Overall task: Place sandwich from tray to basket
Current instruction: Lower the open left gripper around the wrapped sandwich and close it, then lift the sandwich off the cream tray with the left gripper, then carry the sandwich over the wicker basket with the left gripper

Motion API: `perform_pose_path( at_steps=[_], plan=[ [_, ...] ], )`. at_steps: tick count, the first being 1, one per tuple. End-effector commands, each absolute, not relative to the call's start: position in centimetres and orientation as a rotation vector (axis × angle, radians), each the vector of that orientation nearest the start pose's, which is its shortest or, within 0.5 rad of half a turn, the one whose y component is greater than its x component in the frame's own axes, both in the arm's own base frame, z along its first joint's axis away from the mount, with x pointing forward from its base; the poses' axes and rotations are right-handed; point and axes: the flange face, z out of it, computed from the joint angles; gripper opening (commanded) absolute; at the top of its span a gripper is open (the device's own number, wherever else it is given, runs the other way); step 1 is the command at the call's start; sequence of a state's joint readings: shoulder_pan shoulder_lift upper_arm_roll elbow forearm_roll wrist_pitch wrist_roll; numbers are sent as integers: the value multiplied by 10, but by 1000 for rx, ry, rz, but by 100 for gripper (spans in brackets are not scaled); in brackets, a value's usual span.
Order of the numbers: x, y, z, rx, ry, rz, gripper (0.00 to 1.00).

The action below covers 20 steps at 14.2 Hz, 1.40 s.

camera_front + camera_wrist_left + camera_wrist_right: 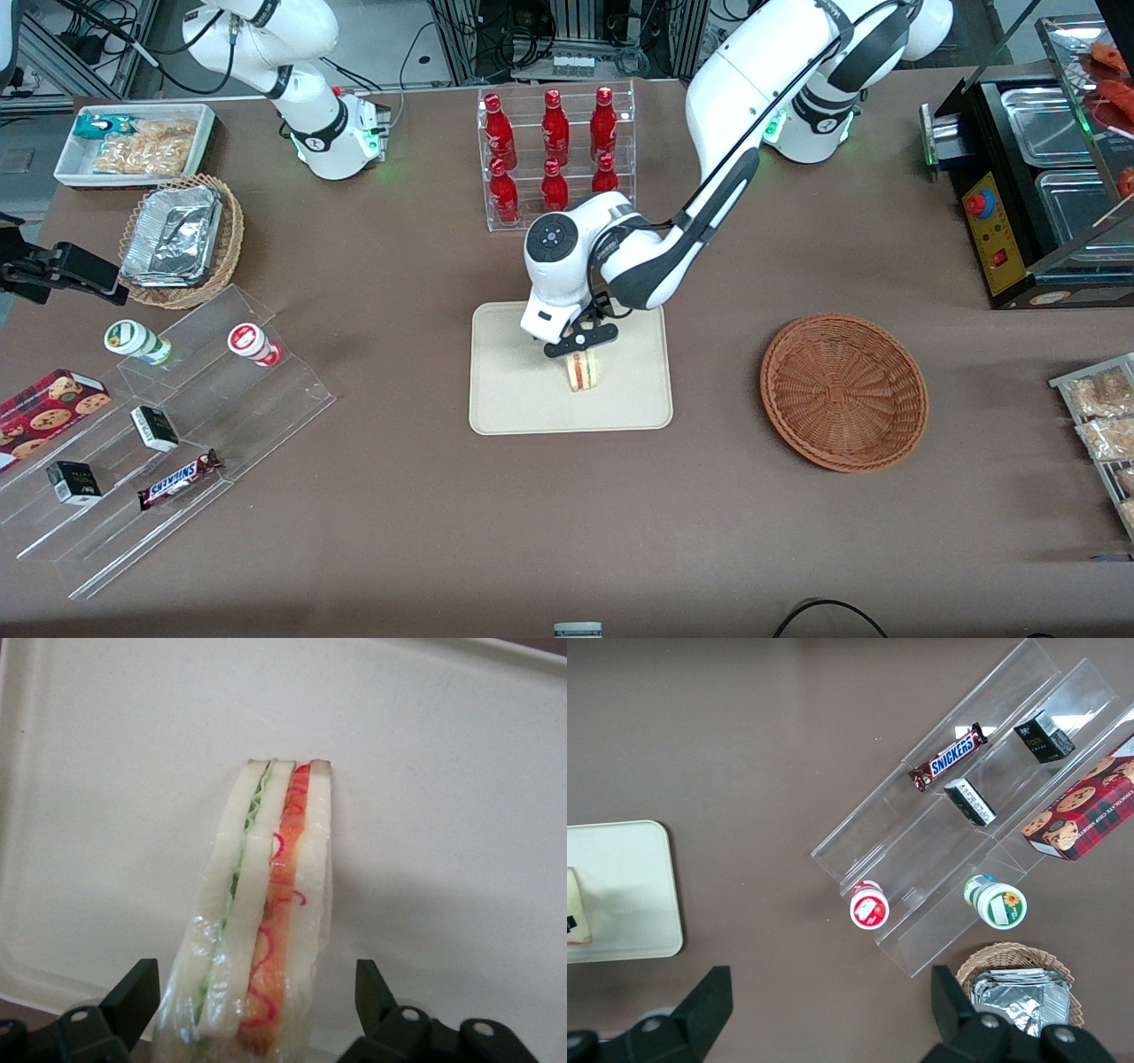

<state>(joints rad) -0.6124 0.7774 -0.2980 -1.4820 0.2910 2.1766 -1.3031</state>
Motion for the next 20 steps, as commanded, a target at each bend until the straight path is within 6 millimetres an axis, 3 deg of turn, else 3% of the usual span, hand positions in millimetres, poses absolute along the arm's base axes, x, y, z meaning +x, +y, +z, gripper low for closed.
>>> perform_pose_path(
  at_steps=[1,3,5,9,10,11,12,13,15,17,20],
  plan=[
    [482,-533,232,-3060,-499,-56,48],
    [482,-533,232,-3059,-507,-55,27],
    [482,-532,231,-3057,-483,-56,19],
    [487,-527,236,-3055,-485,-72,12],
    [500,-517,244,-3055,-526,-81,12],
    [511,-510,266,-3062,-564,-114,12],
    [524,-494,290,-3047,-601,-134,12],
    [547,-463,316,-3013,-673,-150,12],
    [571,-417,359,-2981,-708,-151,12],
    [585,-377,387,-2953,-743,-77,12],
    [599,-306,430,-2955,-646,71,12]
  ],
)
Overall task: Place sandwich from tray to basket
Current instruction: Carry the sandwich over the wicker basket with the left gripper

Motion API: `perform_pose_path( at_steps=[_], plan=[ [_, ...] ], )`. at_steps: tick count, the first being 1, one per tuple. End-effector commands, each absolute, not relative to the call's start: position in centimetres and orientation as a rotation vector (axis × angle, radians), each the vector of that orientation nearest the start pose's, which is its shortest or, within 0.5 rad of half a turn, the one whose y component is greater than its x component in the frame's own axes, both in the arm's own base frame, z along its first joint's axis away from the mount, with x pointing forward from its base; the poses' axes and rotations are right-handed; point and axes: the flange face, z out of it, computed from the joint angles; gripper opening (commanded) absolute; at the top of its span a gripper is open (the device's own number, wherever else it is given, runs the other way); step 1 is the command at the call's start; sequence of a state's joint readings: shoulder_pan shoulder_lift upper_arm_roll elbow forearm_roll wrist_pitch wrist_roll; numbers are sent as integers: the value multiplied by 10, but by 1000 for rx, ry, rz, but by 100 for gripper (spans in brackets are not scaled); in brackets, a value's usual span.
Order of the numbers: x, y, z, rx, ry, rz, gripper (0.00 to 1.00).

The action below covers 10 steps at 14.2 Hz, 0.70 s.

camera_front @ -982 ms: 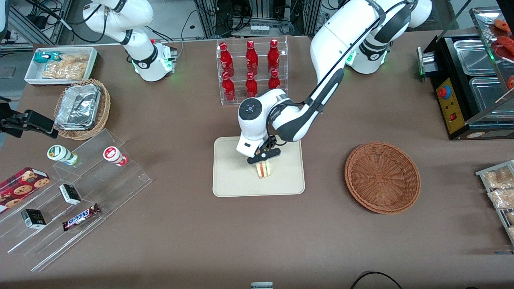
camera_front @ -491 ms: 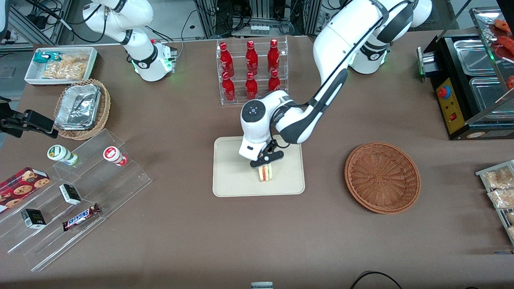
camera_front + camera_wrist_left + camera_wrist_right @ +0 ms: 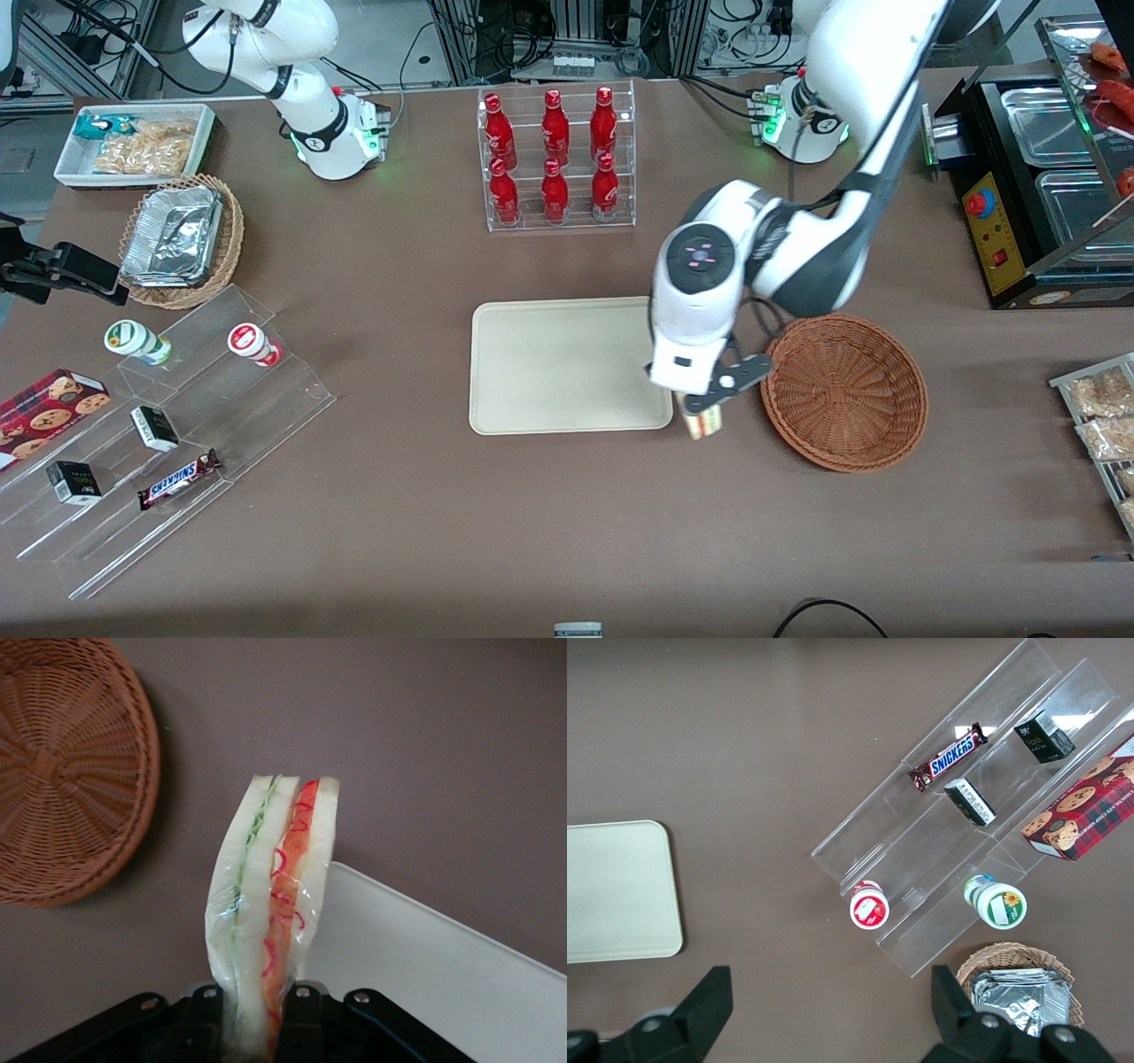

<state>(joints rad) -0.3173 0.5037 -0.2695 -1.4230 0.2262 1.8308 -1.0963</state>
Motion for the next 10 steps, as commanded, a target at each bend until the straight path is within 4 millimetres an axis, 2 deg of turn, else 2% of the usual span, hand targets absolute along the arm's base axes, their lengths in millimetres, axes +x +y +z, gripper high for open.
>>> perform_pose_path(
  at_steps=[1,2,3,5,6,7,10],
  plan=[
    [602,-280,439,-2953,-625,98,12],
    [603,-243,445,-2926,-647,137,12],
    [605,-217,446,-2911,-667,174,12],
    [597,-187,431,-2876,-635,238,12],
    [589,-166,417,-2841,-642,279,12],
    [578,-156,408,-2824,-634,293,12],
    [565,-128,374,-2800,-680,308,12]
  ],
)
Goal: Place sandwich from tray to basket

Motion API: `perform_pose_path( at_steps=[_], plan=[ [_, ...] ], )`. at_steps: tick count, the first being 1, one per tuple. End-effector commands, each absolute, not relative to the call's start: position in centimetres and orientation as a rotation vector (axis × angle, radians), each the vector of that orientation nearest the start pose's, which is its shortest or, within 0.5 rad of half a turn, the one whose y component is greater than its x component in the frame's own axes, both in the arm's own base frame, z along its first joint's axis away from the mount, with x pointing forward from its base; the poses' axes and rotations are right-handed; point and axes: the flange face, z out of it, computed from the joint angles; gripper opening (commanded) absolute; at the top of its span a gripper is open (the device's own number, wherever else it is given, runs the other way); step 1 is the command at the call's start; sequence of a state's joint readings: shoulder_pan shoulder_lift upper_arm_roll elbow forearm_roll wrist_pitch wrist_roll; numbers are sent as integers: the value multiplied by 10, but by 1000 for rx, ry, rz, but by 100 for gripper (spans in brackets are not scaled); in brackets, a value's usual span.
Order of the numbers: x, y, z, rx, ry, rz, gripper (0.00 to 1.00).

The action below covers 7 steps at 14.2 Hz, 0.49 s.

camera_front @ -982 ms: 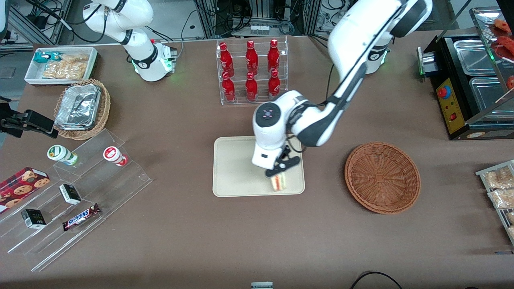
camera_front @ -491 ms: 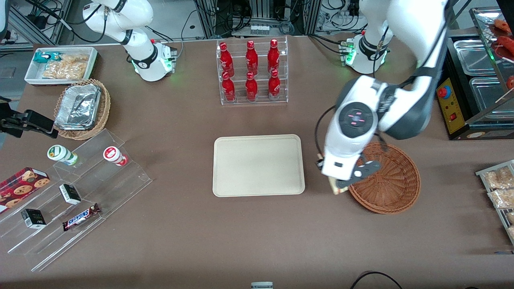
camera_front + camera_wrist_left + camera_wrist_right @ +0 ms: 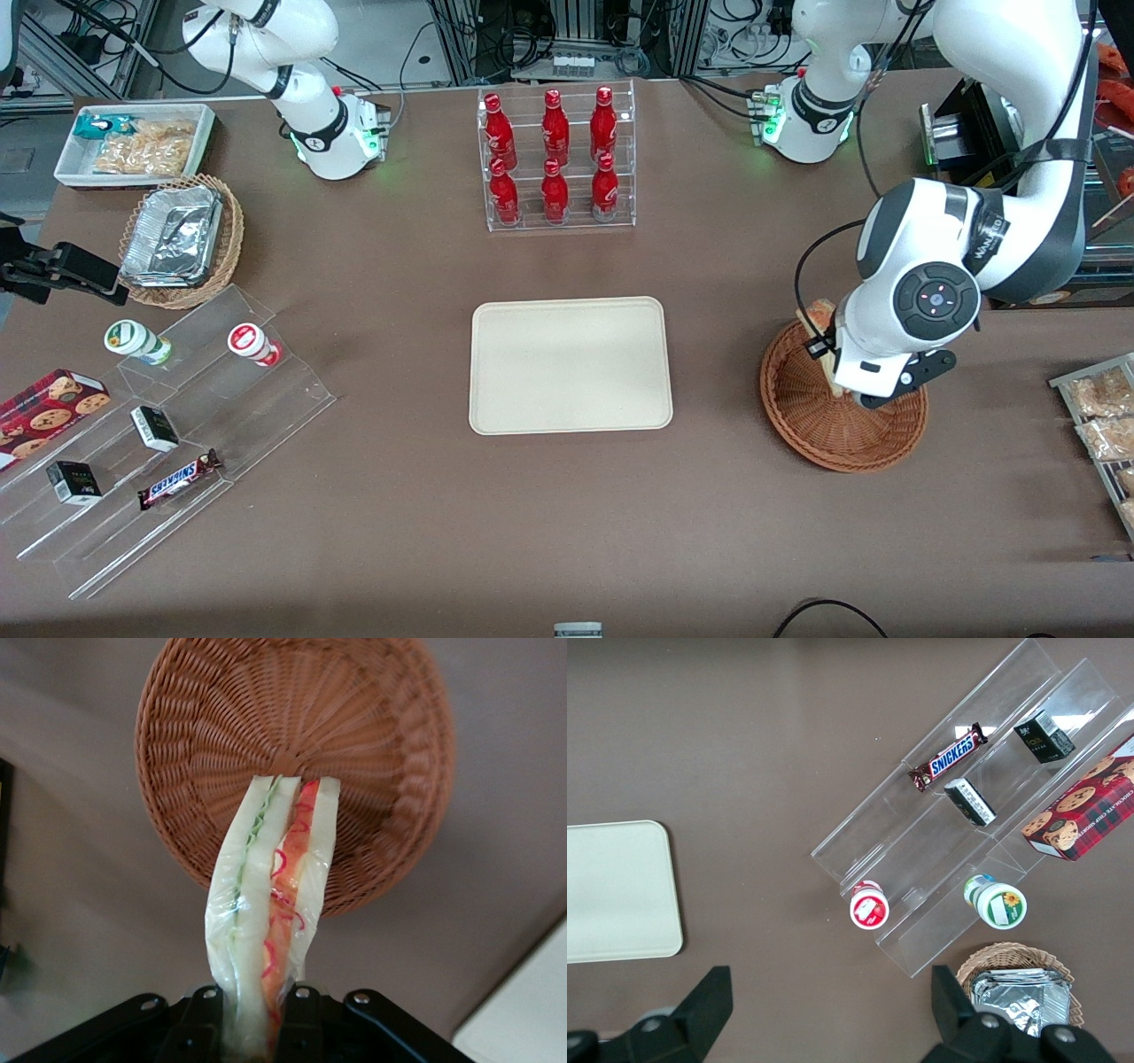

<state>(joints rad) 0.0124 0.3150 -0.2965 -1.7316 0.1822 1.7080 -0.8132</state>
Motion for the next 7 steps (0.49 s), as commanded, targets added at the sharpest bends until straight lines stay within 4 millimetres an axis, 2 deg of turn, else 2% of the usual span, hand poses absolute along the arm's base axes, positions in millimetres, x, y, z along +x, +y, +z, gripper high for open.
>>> perform_pose_path(
  at_steps=[1,4,7],
  plan=[
    [560,-115,359,-2797,-708,298,12],
    [560,-73,329,-2796,-815,252,12],
    [563,-64,295,-2855,-871,169,12]
  ],
)
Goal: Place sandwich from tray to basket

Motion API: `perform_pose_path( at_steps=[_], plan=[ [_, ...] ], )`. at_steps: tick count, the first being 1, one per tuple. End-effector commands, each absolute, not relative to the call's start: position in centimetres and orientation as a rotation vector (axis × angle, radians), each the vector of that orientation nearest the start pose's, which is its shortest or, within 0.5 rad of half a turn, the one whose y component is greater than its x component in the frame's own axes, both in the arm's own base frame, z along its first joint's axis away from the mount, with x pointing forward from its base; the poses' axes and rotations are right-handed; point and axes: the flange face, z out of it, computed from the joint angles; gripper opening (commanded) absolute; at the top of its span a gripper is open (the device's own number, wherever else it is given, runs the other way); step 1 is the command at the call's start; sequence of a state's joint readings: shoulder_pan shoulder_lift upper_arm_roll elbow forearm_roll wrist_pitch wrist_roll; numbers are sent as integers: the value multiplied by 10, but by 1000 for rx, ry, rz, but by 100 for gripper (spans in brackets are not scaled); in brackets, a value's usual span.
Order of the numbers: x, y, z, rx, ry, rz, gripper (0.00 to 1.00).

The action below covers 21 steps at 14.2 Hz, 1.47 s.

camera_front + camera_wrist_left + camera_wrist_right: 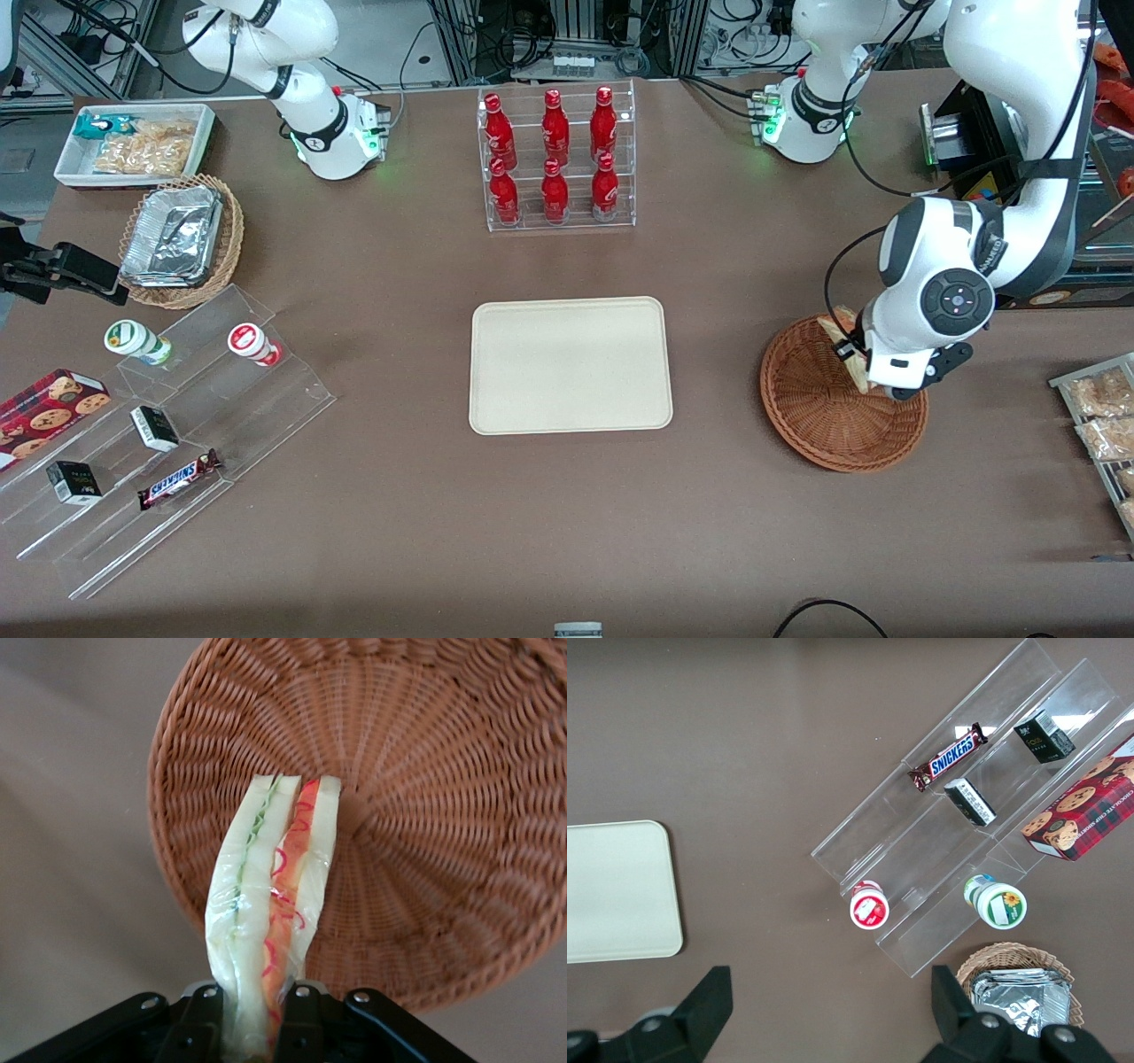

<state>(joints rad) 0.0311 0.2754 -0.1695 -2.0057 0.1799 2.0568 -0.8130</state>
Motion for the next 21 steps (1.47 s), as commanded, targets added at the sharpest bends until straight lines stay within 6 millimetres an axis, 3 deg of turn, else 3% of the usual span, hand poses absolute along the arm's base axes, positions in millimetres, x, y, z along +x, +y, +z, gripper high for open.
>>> perform_pose_path(
  at_steps=[1,8,9,10,11,12,13,14,16,18,21],
  plan=[
    [564,-63,287,-2861,-877,164,12],
    [574,-66,252,-2907,-886,115,15],
    [574,-66,250,-2910,-884,113,19],
    [574,-65,247,-2913,-864,119,28],
    [574,-65,244,-2911,-853,126,53],
    [575,-65,243,-2911,-846,124,100],
    [575,-65,245,-2911,-846,121,100],
    [576,-64,251,-2910,-849,112,100],
    [579,-63,282,-2928,-745,72,100],
    [581,-59,322,-2927,-605,122,100],
    [577,-59,392,-2904,-562,123,100]
  ],
)
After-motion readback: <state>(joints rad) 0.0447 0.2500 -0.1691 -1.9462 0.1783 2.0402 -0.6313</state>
